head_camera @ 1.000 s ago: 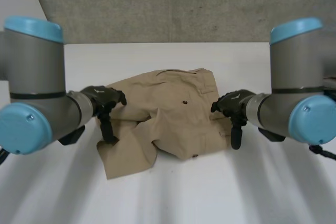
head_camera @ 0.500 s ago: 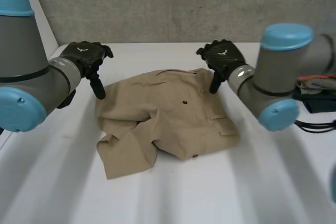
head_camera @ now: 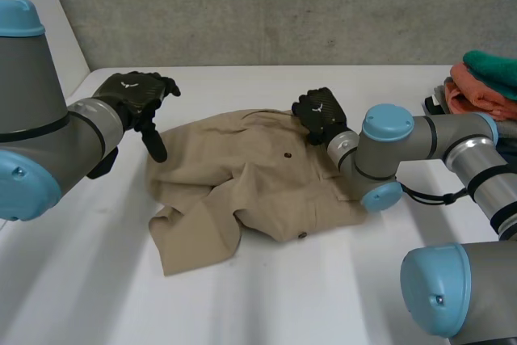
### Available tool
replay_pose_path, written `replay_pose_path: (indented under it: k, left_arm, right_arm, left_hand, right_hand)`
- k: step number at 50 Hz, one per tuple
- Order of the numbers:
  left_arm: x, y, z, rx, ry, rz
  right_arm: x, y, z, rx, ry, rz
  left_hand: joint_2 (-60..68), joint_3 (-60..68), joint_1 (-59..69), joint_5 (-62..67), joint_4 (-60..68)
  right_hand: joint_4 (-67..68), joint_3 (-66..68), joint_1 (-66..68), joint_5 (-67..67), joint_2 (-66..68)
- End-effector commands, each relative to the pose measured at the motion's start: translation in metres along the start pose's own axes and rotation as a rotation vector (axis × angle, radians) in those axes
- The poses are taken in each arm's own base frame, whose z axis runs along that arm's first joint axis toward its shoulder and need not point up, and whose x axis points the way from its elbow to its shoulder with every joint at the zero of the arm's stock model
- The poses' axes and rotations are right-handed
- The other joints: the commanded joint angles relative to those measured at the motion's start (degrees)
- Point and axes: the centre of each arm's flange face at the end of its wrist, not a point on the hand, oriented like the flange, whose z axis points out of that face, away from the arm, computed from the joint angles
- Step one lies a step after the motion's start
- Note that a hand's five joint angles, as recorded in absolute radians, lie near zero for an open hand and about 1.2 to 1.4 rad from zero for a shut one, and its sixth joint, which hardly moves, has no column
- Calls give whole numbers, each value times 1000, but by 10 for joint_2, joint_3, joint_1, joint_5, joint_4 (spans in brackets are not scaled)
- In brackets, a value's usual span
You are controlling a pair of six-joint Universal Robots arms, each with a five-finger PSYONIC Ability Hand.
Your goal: Fold the laundry.
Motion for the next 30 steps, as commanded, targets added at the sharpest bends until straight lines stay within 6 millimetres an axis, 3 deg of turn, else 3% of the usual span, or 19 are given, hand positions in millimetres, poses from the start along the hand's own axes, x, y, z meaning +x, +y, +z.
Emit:
replay_pose_path:
  k: [1, 5, 6, 13, 22, 30]
  left_arm:
    - [-2, -1, -3, 25, 5, 12]
    - [-3, -3, 3, 45, -5, 35]
    - [-4, -3, 7, 53, -10, 46]
    - [-5, -3, 32, 80, -33, 84]
    - [2, 12, 82, 84, -56, 147]
    - [29, 33, 114, 86, 1, 224]
  right_arm:
    - [5, 3, -1, -13, 6, -2]
    - [30, -26, -1, -2, 94, -5]
    - [38, -42, -4, 12, 107, 1]
    - [54, -107, -31, 45, 67, 67]
    - [60, -198, -102, 188, -69, 149]
    - [58, -242, -153, 265, -137, 218]
  left_hand:
    - [-10, -22, -27, -11, -10]
    - [-13, -25, -30, -15, -13]
    - [-15, -27, -32, -16, -15]
    - [-36, -48, -53, -37, -36]
    - [-36, -48, -53, -37, -36]
    - [-36, -48, -53, -37, -36]
  right_hand:
    - [270, 269, 273, 290, 266]
    - [270, 269, 273, 290, 266]
    - [270, 269, 273, 290, 266]
    - [270, 269, 273, 290, 266]
    - [270, 269, 273, 290, 266]
    - [270, 269, 273, 290, 266]
